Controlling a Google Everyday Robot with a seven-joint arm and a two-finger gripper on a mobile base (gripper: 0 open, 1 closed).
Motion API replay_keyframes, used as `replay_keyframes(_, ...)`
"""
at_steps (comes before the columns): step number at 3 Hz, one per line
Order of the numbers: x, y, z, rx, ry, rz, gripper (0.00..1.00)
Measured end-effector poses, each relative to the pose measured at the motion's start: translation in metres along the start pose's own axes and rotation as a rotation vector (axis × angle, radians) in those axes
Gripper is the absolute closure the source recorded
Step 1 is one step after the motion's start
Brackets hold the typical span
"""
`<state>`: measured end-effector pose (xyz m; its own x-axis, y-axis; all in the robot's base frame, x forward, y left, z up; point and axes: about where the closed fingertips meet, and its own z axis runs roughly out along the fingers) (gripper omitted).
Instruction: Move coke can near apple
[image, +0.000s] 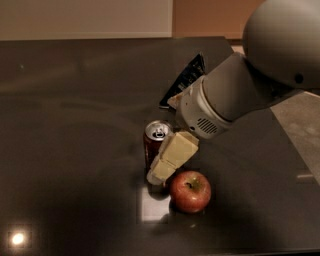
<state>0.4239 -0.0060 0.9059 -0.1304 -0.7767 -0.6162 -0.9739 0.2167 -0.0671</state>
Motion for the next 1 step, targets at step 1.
replay_keyframes(1, 0.0001, -0.0001, 0.0002, 0.000, 0.000, -0.001, 0.00)
